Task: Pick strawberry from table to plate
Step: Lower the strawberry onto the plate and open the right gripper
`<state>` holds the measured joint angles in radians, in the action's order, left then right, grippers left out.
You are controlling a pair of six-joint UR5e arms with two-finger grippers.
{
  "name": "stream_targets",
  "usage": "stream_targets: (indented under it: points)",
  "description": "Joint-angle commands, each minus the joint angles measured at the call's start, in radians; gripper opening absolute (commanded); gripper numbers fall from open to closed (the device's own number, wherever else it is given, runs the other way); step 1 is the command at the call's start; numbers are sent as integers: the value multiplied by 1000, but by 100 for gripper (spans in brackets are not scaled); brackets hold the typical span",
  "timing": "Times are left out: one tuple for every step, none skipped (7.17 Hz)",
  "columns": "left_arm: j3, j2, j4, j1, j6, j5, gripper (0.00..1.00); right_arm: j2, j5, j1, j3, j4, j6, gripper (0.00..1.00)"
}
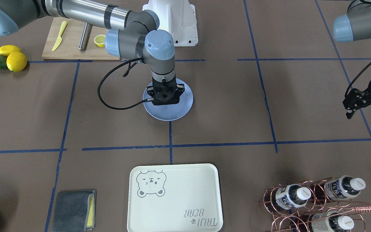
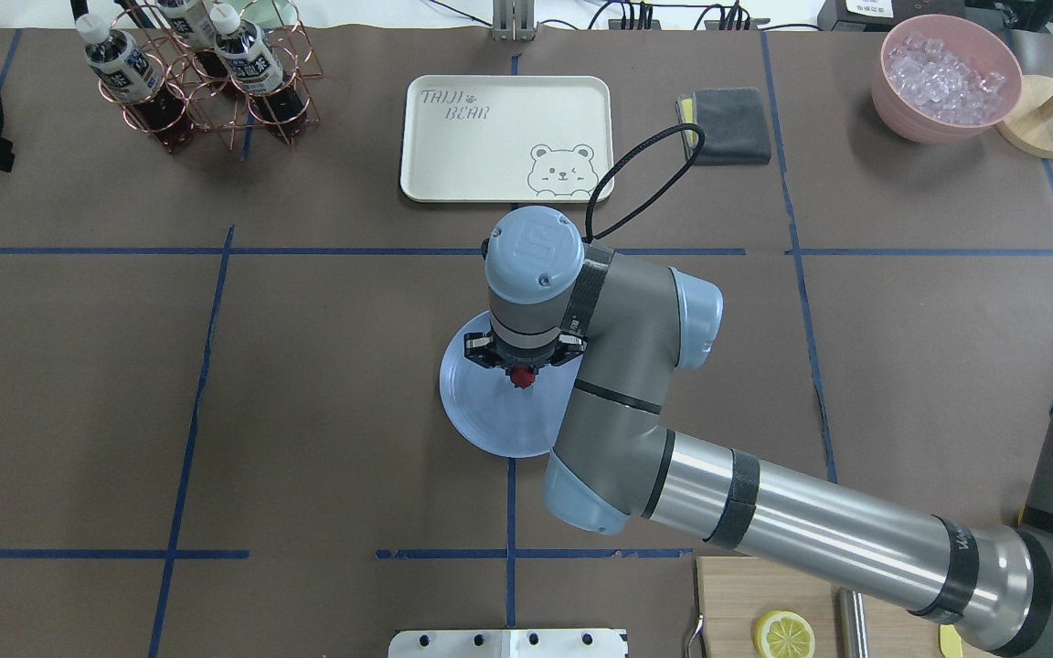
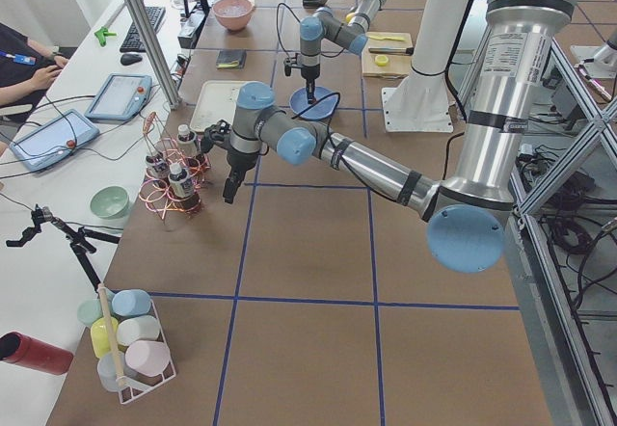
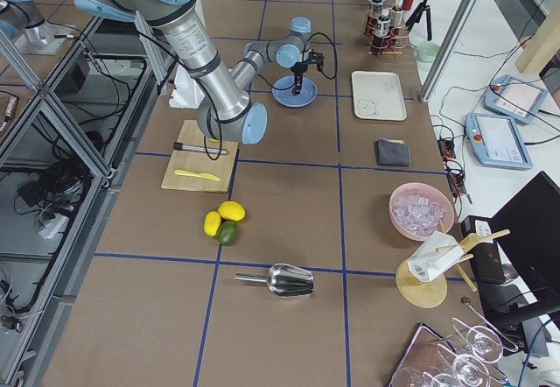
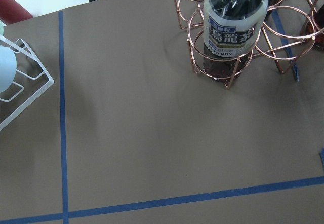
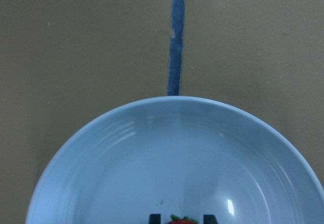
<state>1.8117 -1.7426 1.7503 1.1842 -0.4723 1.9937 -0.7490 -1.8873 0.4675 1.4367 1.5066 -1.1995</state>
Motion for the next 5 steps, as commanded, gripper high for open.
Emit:
stream_targets:
  points:
    - [0, 0, 0, 0, 0, 0, 100, 0, 0, -3, -2, 0, -2, 92]
    - [0, 0, 0, 0, 0, 0, 100, 3, -1, -1, 1, -3, -30, 100]
    - [0, 0, 0, 0, 0, 0, 100, 8, -9, 14, 14, 1, -34, 100]
    - [-2, 3, -2, 0, 0, 0, 100, 7, -27, 63, 69, 53, -29, 100]
    - [-8, 6, -2, 5, 3, 14, 100, -6, -51, 126, 188, 195, 3, 100]
